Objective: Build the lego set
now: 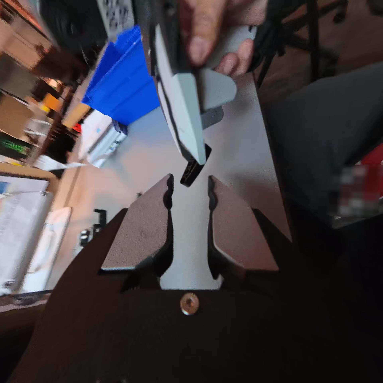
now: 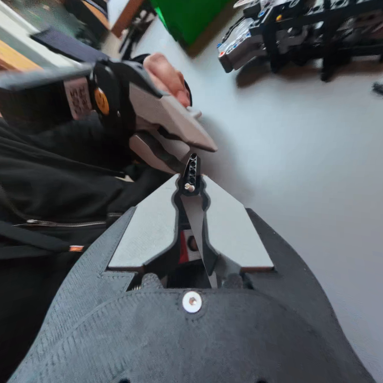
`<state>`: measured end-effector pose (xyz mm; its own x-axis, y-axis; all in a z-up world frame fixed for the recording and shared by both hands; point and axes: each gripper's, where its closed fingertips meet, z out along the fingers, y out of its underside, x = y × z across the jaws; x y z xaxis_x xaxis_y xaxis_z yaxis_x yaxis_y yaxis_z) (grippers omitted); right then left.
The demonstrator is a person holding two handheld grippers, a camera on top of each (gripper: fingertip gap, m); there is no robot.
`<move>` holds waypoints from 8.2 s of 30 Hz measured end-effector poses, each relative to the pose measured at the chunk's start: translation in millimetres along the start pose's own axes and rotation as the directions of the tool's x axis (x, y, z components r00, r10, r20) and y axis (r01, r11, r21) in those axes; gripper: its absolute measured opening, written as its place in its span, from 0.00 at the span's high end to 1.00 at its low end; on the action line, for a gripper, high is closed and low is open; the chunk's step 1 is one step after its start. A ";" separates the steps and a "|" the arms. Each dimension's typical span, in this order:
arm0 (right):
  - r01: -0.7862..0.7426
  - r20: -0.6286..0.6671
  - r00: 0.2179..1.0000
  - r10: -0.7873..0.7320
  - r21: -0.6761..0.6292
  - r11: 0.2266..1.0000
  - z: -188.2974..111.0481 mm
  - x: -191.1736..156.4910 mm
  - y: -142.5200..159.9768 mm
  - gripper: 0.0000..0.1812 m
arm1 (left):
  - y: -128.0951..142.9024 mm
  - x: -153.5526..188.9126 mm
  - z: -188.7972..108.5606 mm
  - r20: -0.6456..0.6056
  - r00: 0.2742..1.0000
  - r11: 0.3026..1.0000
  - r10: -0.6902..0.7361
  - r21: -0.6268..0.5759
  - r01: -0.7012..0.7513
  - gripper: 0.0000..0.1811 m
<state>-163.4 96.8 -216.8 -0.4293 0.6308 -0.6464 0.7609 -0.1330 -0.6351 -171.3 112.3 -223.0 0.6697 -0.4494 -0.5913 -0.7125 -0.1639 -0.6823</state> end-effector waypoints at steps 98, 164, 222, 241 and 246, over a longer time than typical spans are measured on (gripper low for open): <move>0.270 -0.526 0.820 -0.224 0.012 0.963 -2.9 115.5 -63.7 0.97 | 61.3 -57.0 0.7 0.308 0.917 0.931 -0.253 -0.182 0.318 0.97; 0.102 -0.655 0.733 -0.185 -0.163 0.981 -15.8 130.9 -43.6 0.98 | 68.4 -66.6 -7.3 0.367 0.881 0.907 -0.299 -0.176 0.382 0.97; 0.121 -0.928 0.346 -0.137 -0.100 0.988 -252.1 102.1 -60.0 0.98 | 81.5 -99.8 -40.7 0.438 0.732 0.820 -0.521 0.020 0.572 0.96; 0.443 -0.557 0.720 -0.413 -0.089 0.892 -61.4 37.8 -108.3 0.90 | 138.0 -110.9 -59.9 0.376 0.748 0.765 -0.547 -0.137 0.629 0.67; 0.506 -0.453 0.729 -0.513 -0.149 0.850 14.9 64.2 -133.4 0.91 | 135.8 -109.3 -53.2 0.255 0.744 0.728 -0.618 -0.172 0.664 0.61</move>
<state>-299.7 143.6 -179.9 -0.4833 0.8743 0.0461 0.5021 0.3199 -0.8035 -352.4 92.4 -228.1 0.9918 -0.0092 -0.1277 -0.1103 -0.5690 -0.8149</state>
